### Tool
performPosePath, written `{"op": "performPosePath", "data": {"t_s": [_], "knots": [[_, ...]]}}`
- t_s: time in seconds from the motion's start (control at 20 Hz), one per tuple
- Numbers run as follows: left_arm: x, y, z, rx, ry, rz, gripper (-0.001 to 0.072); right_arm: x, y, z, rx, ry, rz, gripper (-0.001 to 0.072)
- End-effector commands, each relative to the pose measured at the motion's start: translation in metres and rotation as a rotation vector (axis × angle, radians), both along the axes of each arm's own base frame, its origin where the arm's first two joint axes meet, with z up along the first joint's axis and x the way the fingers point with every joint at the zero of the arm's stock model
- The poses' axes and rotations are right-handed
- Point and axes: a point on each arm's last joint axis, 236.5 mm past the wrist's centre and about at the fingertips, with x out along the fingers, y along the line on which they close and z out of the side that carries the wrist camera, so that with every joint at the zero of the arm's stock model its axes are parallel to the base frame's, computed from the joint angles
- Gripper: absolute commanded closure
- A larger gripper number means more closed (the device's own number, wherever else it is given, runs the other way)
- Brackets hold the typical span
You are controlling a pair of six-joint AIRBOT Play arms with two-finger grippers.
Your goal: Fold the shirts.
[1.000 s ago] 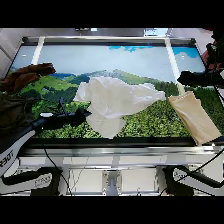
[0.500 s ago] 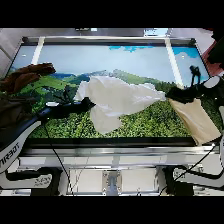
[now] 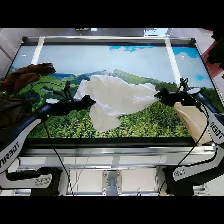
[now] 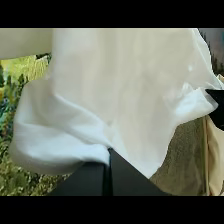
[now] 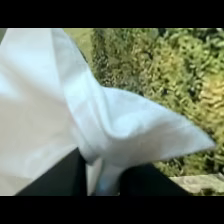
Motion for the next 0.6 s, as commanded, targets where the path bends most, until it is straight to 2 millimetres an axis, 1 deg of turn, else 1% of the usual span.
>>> {"op": "performPosePath", "data": {"t_s": [0.0,0.05,0.1,0.15,0.2,0.25,0.3,0.35,0.4,0.45,0.5,0.55], "knots": [[0.012,0.01,0.0,0.035,-0.028,0.041,0.0694,0.026,-0.001,0.006,-0.014,-0.133,-0.005,0.0671],[0.02,0.014,0.009,0.031,-0.052,0.058,0.0694,0.031,0.011,0.022,0.028,-0.198,0.033,0.0679],[0.03,0.019,0.031,0.013,-0.095,0.064,0.0695,0.034,0.023,0.045,0.063,-0.28,0.083,0.068],[0.038,0.027,0.062,-0.012,-0.155,0.065,0.0696,0.036,0.027,0.077,0.075,-0.37,0.116,0.0681],[0.045,0.042,0.107,-0.035,-0.245,0.077,0.0696,0.035,0.025,0.11,0.06,-0.439,0.127,0.0681],[0.047,0.063,0.159,-0.043,-0.356,0.101,0.0696,0.027,0.017,0.152,0.002,-0.518,0.145,0.0682],[0.041,0.085,0.21,-0.032,-0.472,0.128,0.0696,0.012,0.009,0.191,-0.068,-0.586,0.169,0.0682],[0.027,0.106,0.261,-0.006,-0.59,0.154,0.0696,-0.008,-0.001,0.228,-0.147,-0.636,0.181,0.0682],[0.003,0.126,0.313,0.038,-0.718,0.189,0.0696,-0.034,-0.013,0.266,-0.235,-0.678,0.169,0.0681],[-0.024,0.14,0.356,0.09,-0.829,0.228,0.0696,-0.066,-0.023,0.306,-0.34,-0.728,0.146,0.0682],[-0.057,0.148,0.398,0.143,-0.936,0.271,0.0697,-0.098,-0.029,0.346,-0.446,-0.795,0.108,0.0681],[-0.089,0.147,0.432,0.192,-1.031,0.295,0.0697,-0.136,-0.03,0.393,-0.581,-0.887,0.069,0.0682]]}}
